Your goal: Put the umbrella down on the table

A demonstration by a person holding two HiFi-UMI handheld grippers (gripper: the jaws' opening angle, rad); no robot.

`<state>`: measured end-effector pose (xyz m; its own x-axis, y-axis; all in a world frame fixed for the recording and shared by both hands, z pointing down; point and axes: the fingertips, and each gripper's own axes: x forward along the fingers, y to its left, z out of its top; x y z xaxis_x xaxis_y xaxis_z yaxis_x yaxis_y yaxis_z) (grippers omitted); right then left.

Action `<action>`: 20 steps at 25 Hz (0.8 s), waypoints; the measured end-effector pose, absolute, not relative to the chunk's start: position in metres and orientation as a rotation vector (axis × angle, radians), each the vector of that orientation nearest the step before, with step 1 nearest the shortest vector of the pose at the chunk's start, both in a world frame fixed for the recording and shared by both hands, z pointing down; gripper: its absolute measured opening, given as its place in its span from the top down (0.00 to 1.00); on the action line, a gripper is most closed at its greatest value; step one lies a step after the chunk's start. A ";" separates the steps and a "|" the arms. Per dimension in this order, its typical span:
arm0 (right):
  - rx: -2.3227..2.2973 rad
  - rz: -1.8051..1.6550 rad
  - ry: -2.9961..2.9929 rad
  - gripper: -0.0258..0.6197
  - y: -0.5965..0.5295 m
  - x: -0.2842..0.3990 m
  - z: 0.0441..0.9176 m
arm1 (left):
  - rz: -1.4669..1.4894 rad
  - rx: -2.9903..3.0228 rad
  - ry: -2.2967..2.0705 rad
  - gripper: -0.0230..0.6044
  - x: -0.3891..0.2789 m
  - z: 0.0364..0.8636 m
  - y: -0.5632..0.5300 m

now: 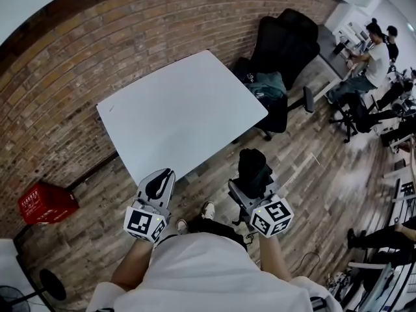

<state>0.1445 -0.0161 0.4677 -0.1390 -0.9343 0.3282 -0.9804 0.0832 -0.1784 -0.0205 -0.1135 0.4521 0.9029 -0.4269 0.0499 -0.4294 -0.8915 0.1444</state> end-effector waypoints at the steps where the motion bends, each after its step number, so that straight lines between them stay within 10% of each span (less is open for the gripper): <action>1: 1.959 0.546 -2.222 0.59 -0.022 0.149 0.469 | 0.020 2.923 -0.689 0.88 -0.018 0.449 -0.118; 20: 1.792 0.553 -2.322 0.59 -0.083 0.174 0.467 | 0.027 2.933 -0.846 0.88 0.004 0.433 -0.157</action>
